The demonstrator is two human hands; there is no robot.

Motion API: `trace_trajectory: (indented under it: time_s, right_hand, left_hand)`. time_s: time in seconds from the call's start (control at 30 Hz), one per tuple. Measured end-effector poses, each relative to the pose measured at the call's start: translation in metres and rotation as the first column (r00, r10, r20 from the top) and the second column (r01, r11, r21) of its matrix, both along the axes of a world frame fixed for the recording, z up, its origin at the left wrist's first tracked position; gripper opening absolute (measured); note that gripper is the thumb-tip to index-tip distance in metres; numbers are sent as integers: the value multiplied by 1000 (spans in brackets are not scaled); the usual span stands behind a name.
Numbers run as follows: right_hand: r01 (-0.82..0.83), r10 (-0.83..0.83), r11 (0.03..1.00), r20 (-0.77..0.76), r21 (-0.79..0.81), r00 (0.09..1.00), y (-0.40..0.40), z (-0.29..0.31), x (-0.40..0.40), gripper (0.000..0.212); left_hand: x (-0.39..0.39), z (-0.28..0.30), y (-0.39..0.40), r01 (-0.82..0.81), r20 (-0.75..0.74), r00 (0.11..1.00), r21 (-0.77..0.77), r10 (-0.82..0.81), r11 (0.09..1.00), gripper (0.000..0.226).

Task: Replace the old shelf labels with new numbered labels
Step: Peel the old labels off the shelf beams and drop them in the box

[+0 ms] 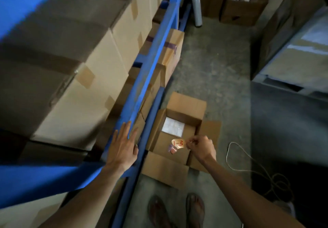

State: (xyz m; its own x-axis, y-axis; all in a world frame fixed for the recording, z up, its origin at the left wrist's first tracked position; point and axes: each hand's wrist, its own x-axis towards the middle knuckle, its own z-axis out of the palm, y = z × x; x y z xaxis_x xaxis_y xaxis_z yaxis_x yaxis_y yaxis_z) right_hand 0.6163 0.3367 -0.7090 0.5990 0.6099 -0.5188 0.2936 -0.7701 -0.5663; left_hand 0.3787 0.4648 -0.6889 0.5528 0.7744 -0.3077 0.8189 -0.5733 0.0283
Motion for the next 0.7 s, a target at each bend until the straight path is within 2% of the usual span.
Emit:
trace_trajectory:
  time_s: [0.1,0.17,0.33,0.7]
  right_hand:
    - [0,0,999,0,-38,1000,5,-44,-1,20]
    - [-27,28,998,21,-56,999,13,-75,-1,24]
    - [-86,93,988,45,-128,995,42,-125,-1,9]
    - [-189,227,957,162,-220,960,91,-180,-13,4]
  left_hand:
    - [8,-27,16,39,63,997,30,-41,999,62]
    - [11,-46,28,96,47,994,81,-100,992,63]
    - [9,-69,38,180,-26,984,224,-178,958,68]
    - [6,-75,37,191,-55,982,244,-183,951,68]
